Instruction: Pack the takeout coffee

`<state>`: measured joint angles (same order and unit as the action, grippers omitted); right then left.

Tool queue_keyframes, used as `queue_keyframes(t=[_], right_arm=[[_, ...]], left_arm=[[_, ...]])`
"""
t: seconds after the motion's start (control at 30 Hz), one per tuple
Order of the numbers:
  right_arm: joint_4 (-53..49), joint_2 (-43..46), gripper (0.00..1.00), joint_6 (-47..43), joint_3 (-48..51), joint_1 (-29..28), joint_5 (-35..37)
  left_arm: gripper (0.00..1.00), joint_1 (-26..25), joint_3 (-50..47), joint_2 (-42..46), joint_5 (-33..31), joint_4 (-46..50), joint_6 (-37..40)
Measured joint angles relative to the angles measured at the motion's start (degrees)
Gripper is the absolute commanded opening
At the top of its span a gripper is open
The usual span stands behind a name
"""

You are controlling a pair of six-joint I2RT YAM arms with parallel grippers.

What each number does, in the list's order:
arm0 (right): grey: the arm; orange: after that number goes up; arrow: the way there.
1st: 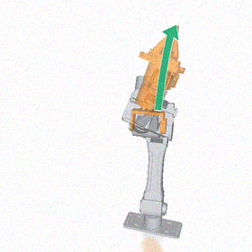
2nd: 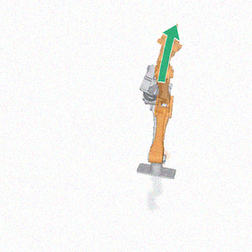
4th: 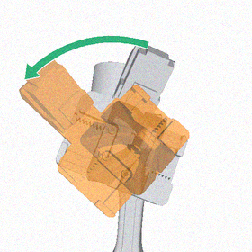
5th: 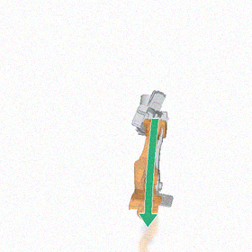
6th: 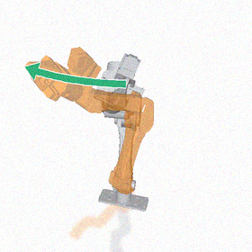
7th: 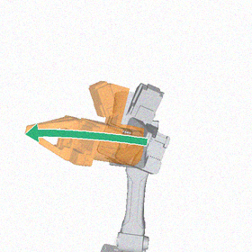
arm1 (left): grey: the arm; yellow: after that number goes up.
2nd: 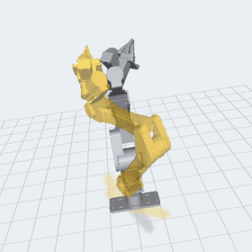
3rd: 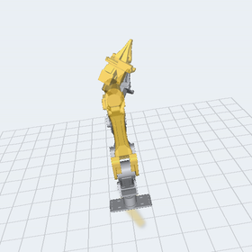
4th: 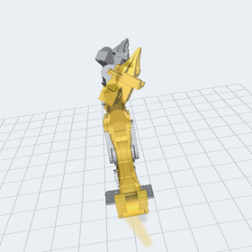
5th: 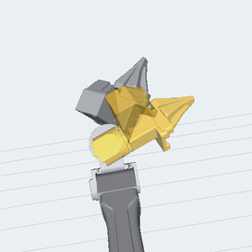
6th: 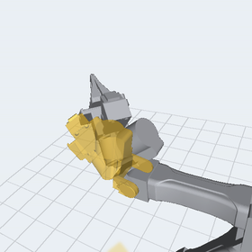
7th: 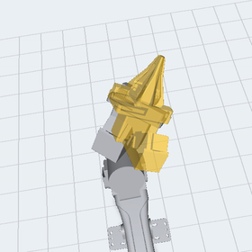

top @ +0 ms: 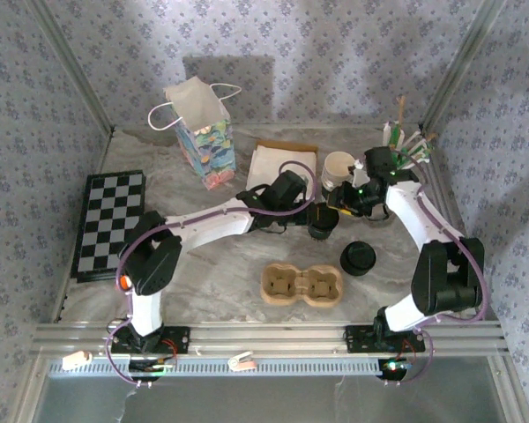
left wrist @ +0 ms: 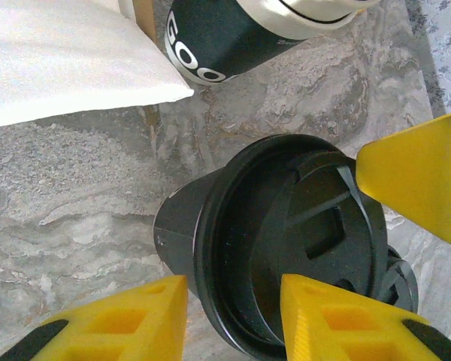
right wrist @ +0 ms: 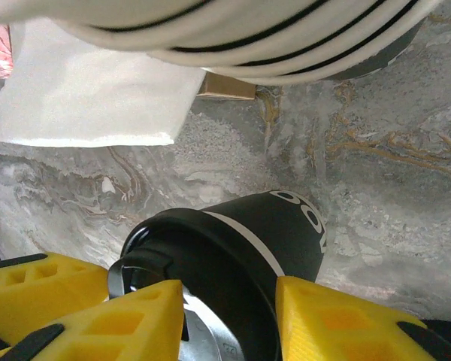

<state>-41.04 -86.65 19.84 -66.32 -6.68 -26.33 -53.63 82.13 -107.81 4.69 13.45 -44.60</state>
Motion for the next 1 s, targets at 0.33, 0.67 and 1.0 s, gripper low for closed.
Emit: queue_keyframes(t=[0.33, 0.67, 1.0], right_arm=[[3.15, -0.20, 0.27, 1.31, 1.07, 0.07, -2.29], [4.22, 4.35, 0.27, 3.30, 5.81, -0.22, -2.58], [3.04, 9.86, 0.30, 7.85, 10.25, -2.84, -1.60]], left_arm=[[0.37, 0.37, 1.79, -1.09, -0.02, 0.11, 0.00], [0.36, 1.03, 3.30, -2.40, 0.02, 0.50, 0.52], [0.34, 1.25, 7.45, -5.42, 0.81, -0.07, 2.01]])
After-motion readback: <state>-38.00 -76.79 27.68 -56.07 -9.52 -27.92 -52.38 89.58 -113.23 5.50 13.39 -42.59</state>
